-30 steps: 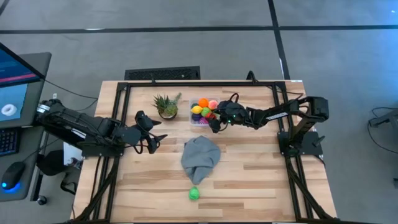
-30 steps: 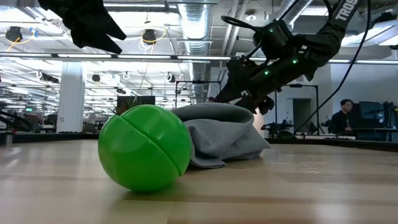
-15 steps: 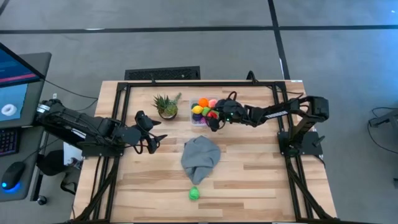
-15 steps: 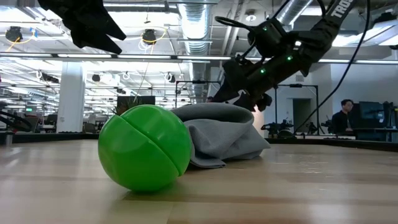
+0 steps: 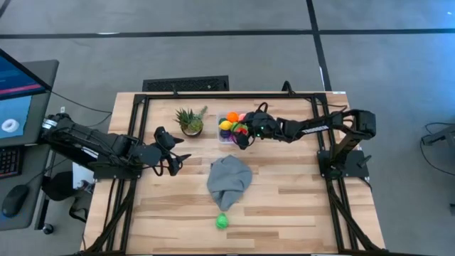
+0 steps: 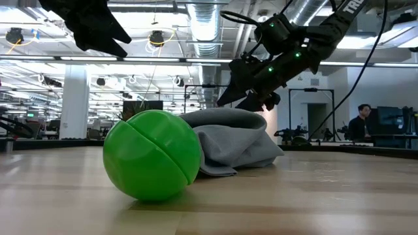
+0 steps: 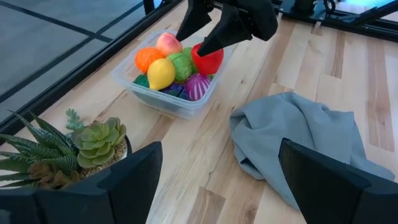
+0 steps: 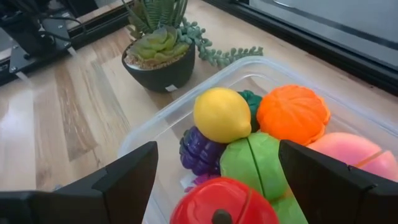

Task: Pick and placing Produce into tupperware
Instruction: Put the green pear into the transparent container

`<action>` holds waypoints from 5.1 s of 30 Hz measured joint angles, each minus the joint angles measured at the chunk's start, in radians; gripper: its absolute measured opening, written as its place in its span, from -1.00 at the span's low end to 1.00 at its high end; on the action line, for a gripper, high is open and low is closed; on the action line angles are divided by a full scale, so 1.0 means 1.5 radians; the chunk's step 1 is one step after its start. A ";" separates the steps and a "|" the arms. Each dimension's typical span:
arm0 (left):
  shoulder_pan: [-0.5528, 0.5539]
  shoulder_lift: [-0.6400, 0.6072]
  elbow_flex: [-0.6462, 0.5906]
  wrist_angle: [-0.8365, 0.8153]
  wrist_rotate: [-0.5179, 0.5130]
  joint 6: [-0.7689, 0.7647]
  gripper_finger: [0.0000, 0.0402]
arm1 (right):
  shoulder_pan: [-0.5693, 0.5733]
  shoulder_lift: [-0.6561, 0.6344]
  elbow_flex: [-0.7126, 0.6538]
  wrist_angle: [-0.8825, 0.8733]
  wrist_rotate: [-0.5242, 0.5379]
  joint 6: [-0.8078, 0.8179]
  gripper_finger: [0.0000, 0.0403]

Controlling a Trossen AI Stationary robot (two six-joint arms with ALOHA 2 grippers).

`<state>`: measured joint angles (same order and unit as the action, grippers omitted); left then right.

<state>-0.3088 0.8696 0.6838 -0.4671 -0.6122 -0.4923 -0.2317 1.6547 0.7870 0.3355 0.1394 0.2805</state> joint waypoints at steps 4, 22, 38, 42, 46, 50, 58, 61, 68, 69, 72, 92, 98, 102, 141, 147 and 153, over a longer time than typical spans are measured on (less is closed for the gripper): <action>0.000 0.000 0.000 0.000 0.001 0.000 0.55 | 0.000 0.000 0.013 -0.013 0.000 -0.013 0.77; 0.000 0.000 0.000 -0.001 0.002 0.000 0.55 | 0.020 -0.107 0.075 -0.082 0.002 -0.083 0.73; 0.000 0.014 0.000 0.009 0.038 -0.004 0.55 | 0.150 -0.312 0.068 -0.425 0.069 -0.003 0.58; 0.000 0.048 0.000 0.017 0.077 -0.041 0.55 | 0.225 -0.371 0.041 -0.485 0.108 0.057 0.58; -0.005 0.100 0.000 0.089 0.145 -0.072 0.55 | 0.315 -0.433 0.021 -0.590 0.152 0.137 0.58; -0.033 0.167 0.000 0.228 0.189 -0.111 0.55 | 0.415 -0.492 0.004 -0.681 0.205 0.219 0.58; -0.111 0.341 0.082 0.304 0.233 -0.149 0.55 | 0.619 -0.575 -0.033 -0.844 0.294 0.432 0.58; -0.138 0.417 0.149 0.280 0.254 -0.113 0.55 | 0.680 -0.591 -0.046 -0.874 0.314 0.495 0.58; -0.182 0.571 0.331 0.128 0.274 -0.042 0.55 | 0.759 -0.586 -0.072 -0.883 0.348 0.571 0.58; -0.185 0.587 0.352 0.107 0.274 -0.031 0.55 | 0.764 -0.583 -0.073 -0.883 0.350 0.571 0.58; -0.193 0.632 0.408 0.068 0.271 0.008 0.55 | 0.775 -0.573 -0.073 -0.883 0.352 0.571 0.58; -0.227 0.776 0.583 -0.107 0.184 0.138 0.55 | 0.924 -0.524 -0.073 -0.966 0.363 0.743 0.58; -0.225 0.796 0.602 -0.158 0.176 0.178 0.55 | 0.965 -0.498 -0.072 -0.988 0.365 0.802 0.58; -0.222 0.805 0.601 -0.164 0.181 0.211 0.55 | 0.984 -0.484 -0.072 -0.999 0.369 0.839 0.56; -0.178 0.808 0.600 -0.128 0.280 0.334 0.55 | 0.983 -0.494 -0.072 -0.947 0.628 0.753 0.52; -0.180 0.808 0.600 -0.128 0.281 0.311 0.55 | 0.913 -0.545 -0.072 -0.740 0.591 0.454 0.52; -0.184 0.808 0.600 -0.128 0.281 0.282 0.55 | 0.791 -0.590 -0.072 -0.606 0.484 0.199 0.52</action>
<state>-0.5843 2.0819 1.5841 -0.6590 -0.1909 -0.0691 0.9554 0.7691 0.6788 -0.5736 0.8657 0.5788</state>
